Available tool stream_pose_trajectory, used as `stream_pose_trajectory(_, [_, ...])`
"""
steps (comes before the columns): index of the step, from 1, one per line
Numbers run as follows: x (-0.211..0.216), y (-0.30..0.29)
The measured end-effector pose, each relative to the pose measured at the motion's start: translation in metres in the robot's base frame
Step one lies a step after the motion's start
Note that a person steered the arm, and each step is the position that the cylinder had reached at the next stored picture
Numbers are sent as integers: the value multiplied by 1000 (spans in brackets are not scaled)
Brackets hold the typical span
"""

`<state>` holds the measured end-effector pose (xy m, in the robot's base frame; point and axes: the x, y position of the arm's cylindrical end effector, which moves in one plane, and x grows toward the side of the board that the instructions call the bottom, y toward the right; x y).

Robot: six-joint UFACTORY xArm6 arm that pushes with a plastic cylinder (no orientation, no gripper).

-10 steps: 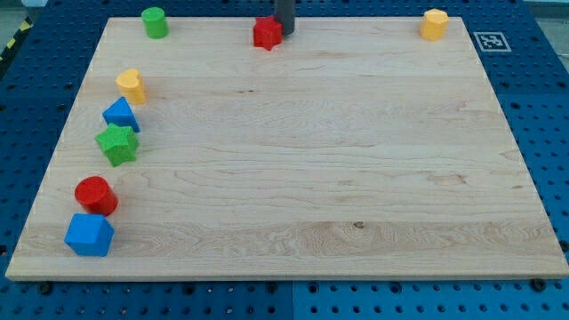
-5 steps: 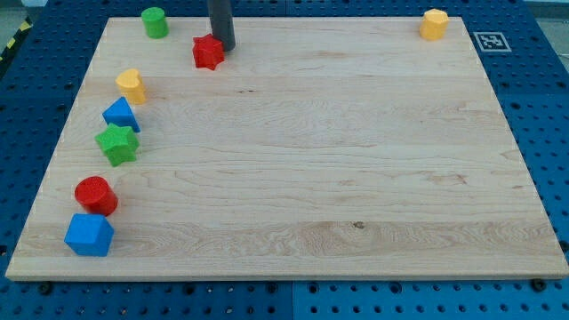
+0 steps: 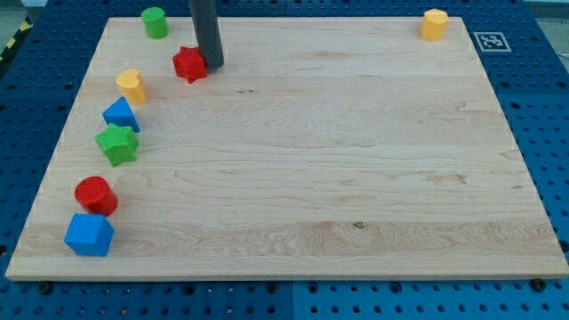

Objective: Push the red star towards the yellow heart

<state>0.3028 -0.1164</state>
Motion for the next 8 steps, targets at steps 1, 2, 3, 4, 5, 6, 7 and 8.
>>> stream_pose_trajectory(1, [1,-6])
stream_pose_trajectory(2, [7,-13])
stream_pose_trajectory(3, [11,-15])
stream_pose_trajectory(4, [6,-15])
stream_pose_trajectory(5, [4,-34])
stream_pose_trajectory(6, [4,-56])
stream_pose_trajectory(7, [-8,-72])
stream_pose_trajectory(8, [-20,-86])
